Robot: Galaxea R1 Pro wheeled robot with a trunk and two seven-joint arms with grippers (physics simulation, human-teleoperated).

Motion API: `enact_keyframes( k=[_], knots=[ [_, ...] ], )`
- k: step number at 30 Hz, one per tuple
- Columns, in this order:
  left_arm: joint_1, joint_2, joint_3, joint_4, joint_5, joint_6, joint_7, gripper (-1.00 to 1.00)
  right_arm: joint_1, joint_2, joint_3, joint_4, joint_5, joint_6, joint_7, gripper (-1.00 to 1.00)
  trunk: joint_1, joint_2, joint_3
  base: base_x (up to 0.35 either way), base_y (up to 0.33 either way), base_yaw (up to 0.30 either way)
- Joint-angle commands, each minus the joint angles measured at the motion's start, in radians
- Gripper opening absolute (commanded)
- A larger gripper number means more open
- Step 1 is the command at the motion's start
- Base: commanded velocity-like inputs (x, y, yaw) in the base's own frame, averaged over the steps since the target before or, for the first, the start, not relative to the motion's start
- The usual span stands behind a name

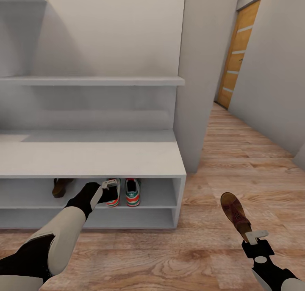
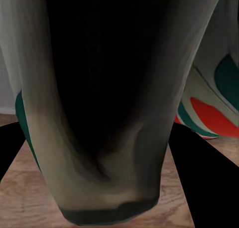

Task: Pick up the two gym shoes and the two sandals from the corridor floor and place them onto the hallstand (shoe rack) in the corridor, making sure they are on the rack and not on the floor. Arrange them so the two gym shoes are next to each other and the two sandals are next to each other.

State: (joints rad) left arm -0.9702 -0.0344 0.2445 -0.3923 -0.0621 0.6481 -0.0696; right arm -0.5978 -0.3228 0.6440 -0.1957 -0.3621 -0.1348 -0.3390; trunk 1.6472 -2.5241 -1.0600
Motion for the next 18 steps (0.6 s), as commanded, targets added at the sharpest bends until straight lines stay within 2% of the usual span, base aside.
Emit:
enact_keyframes(
  k=[1,18],
  knots=[
    [-0.001,-0.001,0.007,-0.002,-0.007,0.005,-0.006,-1.00,0.000,0.000,0.008,-0.001,-0.011,-0.003,-0.003,-1.00,0.000,0.000,-0.001,0.030,0.000,0.000],
    [-0.001,-0.001,0.007,0.025,-0.007,0.003,-0.006,-1.00,0.000,0.001,0.008,-0.001,-0.011,-0.003,-0.003,-1.00,0.000,0.000,-0.001,0.004,0.000,0.000]
  ],
)
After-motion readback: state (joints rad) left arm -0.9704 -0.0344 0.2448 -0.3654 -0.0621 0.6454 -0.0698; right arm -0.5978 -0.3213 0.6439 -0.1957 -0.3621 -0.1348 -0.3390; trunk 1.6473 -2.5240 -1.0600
